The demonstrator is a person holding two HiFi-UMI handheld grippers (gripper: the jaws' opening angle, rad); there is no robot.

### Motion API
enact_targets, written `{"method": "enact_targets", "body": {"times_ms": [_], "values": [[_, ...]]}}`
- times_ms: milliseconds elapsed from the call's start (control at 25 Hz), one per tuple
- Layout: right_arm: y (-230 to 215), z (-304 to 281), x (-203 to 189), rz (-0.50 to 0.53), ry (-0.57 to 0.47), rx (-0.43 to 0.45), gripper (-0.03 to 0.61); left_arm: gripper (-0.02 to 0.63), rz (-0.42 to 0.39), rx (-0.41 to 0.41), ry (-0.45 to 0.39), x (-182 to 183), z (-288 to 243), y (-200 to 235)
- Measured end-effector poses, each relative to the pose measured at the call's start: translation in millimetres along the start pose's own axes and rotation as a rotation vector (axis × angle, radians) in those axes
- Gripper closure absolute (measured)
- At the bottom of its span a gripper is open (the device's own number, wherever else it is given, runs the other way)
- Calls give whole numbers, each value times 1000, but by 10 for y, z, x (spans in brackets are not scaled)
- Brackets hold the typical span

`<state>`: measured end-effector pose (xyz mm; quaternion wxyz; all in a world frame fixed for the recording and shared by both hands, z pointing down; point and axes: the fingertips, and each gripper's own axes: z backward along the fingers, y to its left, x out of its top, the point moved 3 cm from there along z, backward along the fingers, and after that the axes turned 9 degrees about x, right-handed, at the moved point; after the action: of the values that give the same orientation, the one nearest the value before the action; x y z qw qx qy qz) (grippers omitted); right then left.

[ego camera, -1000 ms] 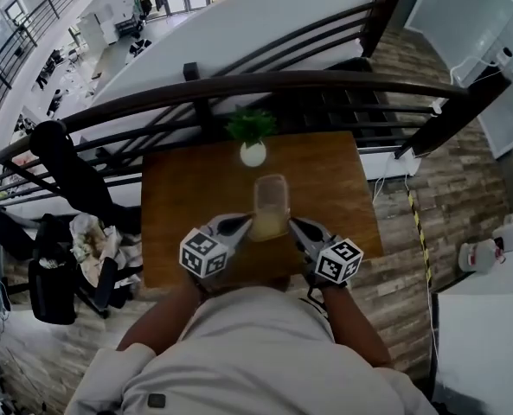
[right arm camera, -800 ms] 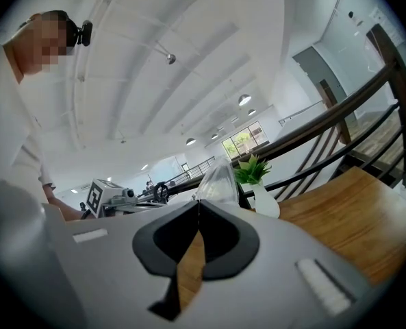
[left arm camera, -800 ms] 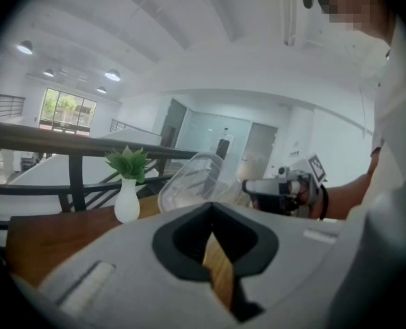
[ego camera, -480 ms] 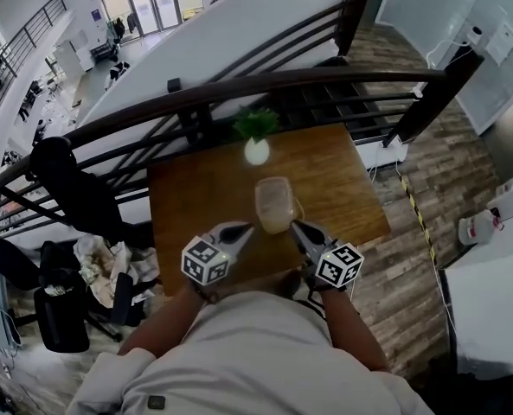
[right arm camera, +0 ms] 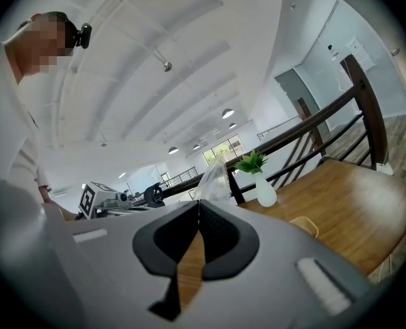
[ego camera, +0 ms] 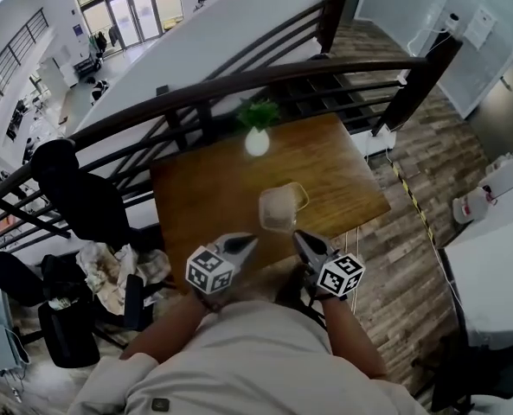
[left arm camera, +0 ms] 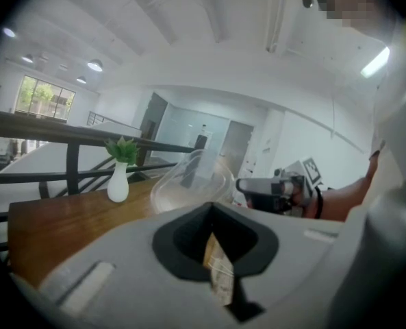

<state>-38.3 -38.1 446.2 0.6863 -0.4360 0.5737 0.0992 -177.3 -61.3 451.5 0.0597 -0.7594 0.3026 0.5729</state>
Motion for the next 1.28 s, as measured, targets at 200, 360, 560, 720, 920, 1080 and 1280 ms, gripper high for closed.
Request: {"method": "enact_targets", "body": {"times_ms": [200, 360, 560, 720, 920, 1080, 1280], "values": [[245, 177, -46, 11, 5, -10, 572, 610, -11, -21, -16, 26, 144, -201], [344, 361, -93, 11, 13, -4, 572, 611, -17, -18, -30, 55, 188, -381], [407, 713, -99, 12, 21, 19, 572, 611, 17, -3, -52, 65, 162, -730], [486, 1031, -31, 23, 31, 45, 572, 611, 6, 14, -63, 83, 120, -1100], [572, 1471, -49, 40, 42, 82, 572, 611, 7, 38, -68, -23, 25, -1563], [650, 1827, -117, 49, 43, 103, 572, 611, 11, 53, -65, -189, 4, -1966], [755, 2262, -263, 41, 39, 126, 572, 611, 10, 77, -68, -391, 24, -2426]]}}
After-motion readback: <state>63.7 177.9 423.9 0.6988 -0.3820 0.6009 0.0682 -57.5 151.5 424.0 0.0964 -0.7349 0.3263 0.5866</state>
